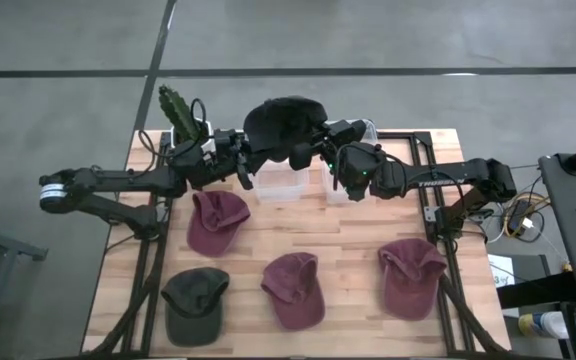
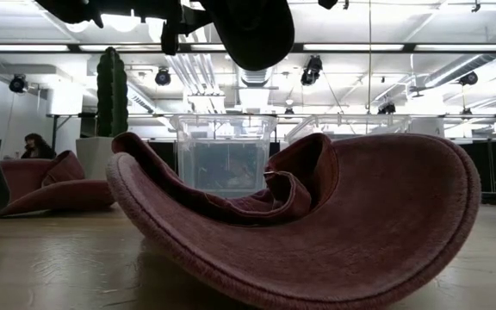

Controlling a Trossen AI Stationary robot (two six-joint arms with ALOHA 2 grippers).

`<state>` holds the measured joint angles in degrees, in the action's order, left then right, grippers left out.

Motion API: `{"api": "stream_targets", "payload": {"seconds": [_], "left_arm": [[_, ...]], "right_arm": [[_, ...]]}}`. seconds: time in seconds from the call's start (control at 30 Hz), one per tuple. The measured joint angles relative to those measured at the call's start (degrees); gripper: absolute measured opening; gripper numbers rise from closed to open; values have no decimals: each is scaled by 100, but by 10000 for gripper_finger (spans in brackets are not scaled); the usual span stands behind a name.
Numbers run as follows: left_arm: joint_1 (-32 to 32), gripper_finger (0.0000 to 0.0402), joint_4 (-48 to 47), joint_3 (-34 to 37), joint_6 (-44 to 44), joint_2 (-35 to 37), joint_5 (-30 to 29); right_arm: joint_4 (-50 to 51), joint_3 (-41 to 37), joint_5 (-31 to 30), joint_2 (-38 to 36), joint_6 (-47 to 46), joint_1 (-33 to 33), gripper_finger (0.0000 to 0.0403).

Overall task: Pick & Place hat
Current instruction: Put the right gray cap into the left transparent bin

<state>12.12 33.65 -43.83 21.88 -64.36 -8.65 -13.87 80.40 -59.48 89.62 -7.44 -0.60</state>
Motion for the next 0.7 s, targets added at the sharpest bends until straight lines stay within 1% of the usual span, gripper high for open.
{"api": "stream_targets", "payload": {"seconds": [0.17,0.27,0.43,0.7], "left_arm": [[0,216,0,0,45,-2,-33],[0,232,2,0,51,-2,-22],[0,236,25,0,64,-2,-51],[4,236,22,0,29,-7,-781]], "right_arm": [[0,-2,7,0,0,0,28],[0,-2,11,0,0,0,28],[0,-2,11,0,-1,-3,28],[-1,-2,35,0,-7,-175,28]]}}
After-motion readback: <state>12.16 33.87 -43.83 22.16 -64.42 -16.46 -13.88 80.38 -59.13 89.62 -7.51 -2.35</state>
